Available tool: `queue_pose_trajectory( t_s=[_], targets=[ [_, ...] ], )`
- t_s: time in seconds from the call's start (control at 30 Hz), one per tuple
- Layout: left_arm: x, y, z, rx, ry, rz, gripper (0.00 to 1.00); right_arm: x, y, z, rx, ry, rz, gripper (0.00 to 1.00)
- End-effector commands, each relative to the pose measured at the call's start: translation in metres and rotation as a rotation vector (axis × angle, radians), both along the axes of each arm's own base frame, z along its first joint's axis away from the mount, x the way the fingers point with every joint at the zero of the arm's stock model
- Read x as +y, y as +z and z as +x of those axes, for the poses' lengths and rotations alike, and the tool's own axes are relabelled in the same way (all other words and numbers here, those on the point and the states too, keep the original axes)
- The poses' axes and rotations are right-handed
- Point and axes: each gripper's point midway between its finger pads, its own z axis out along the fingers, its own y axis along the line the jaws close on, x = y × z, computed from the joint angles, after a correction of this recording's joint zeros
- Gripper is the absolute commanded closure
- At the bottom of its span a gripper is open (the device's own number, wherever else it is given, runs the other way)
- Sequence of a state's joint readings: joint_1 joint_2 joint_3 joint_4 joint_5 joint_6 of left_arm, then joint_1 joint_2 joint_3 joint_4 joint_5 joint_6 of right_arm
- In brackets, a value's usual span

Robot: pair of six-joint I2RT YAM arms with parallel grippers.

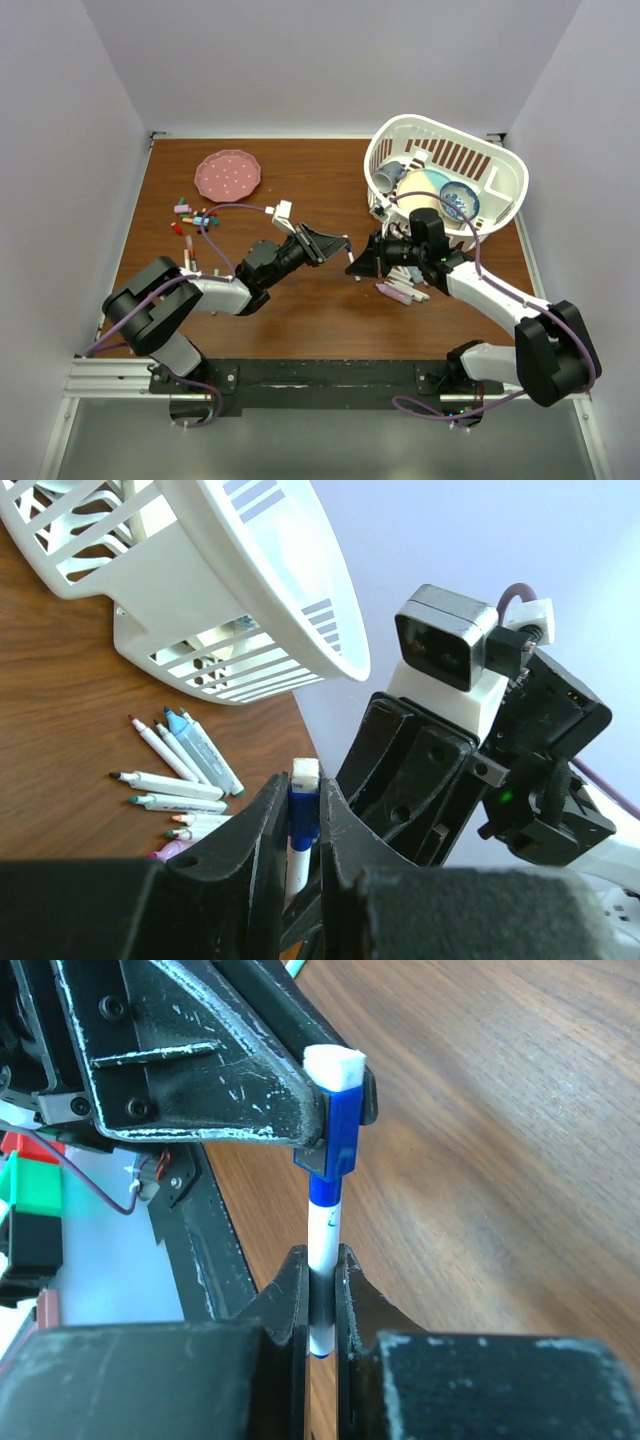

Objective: Open the pen caps

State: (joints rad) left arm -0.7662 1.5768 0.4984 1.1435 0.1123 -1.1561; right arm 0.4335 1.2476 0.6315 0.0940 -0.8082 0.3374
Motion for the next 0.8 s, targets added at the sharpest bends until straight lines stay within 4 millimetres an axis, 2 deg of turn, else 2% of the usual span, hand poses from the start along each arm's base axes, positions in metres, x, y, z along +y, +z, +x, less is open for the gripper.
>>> queue_pose_trajectory(
  t_s=[0.0, 0.03, 0.07, 0.1, 0.13, 0.2, 0.23, 0.3, 0.33, 0.43, 0.53, 0.6, 0.63, 0.67, 0.7, 0.73, 0.77],
  targets=[
    [0.013, 0.059, 0.026, -0.212, 0.127, -0.051, 1.00, 0.007, 0.015, -0.011, -0.055, 0.101, 0.060, 1.00],
    [0.020, 0.081, 0.034, -0.302, 0.172, -0.037, 1.00, 0.006, 0.016, -0.013, -0.056, 0.112, 0.063, 1.00],
    [0.025, 0.085, 0.043, -0.313, 0.200, -0.007, 1.00, 0.007, 0.016, -0.016, -0.055, 0.128, 0.066, 1.00],
    [0.038, 0.094, 0.059, -0.333, 0.248, 0.008, 1.00, 0.006, 0.015, -0.017, -0.047, 0.134, 0.065, 1.00],
    [0.047, 0.116, 0.066, -0.388, 0.282, -0.001, 1.00, 0.007, 0.016, -0.019, -0.049, 0.140, 0.067, 1.00],
    [0.077, 0.134, 0.090, -0.404, 0.410, 0.007, 1.00, 0.007, 0.017, -0.022, -0.048, 0.157, 0.075, 1.00],
    [0.088, 0.154, 0.093, -0.445, 0.453, 0.007, 1.00, 0.007, 0.017, -0.022, -0.045, 0.158, 0.075, 1.00],
    [0.110, 0.160, 0.107, -0.430, 0.544, 0.037, 1.00, 0.007, 0.016, -0.023, -0.043, 0.164, 0.077, 1.00],
    [0.118, 0.171, 0.107, -0.448, 0.575, 0.036, 1.00, 0.007, 0.016, -0.023, -0.045, 0.166, 0.076, 1.00],
    [0.139, 0.174, 0.113, -0.439, 0.662, 0.071, 1.00, 0.007, 0.014, -0.023, -0.040, 0.168, 0.072, 1.00],
    [0.157, 0.169, 0.113, -0.422, 0.706, 0.088, 1.00, 0.006, 0.011, -0.020, -0.048, 0.152, 0.053, 1.00],
    [0.166, 0.155, 0.114, -0.379, 0.714, 0.129, 1.00, 0.000, 0.006, -0.014, -0.084, 0.124, -0.005, 1.00],
    [0.172, 0.150, 0.109, -0.358, 0.724, 0.146, 1.00, -0.007, 0.000, 0.001, -0.171, 0.085, -0.083, 1.00],
    [0.177, 0.124, 0.109, -0.281, 0.727, 0.216, 1.00, -0.013, 0.001, 0.012, -0.233, 0.056, -0.135, 1.00],
    [0.190, 0.110, 0.109, -0.224, 0.778, 0.250, 1.00, -0.022, -0.004, 0.013, -0.264, 0.053, -0.202, 1.00],
    [0.200, 0.094, 0.100, -0.159, 0.801, 0.255, 1.00, -0.030, -0.006, 0.021, -0.355, 0.064, -0.263, 1.00],
    [0.211, 0.062, 0.094, -0.063, 0.822, 0.330, 1.00, -0.040, -0.008, 0.033, -0.399, 0.023, -0.330, 1.00]
  ],
)
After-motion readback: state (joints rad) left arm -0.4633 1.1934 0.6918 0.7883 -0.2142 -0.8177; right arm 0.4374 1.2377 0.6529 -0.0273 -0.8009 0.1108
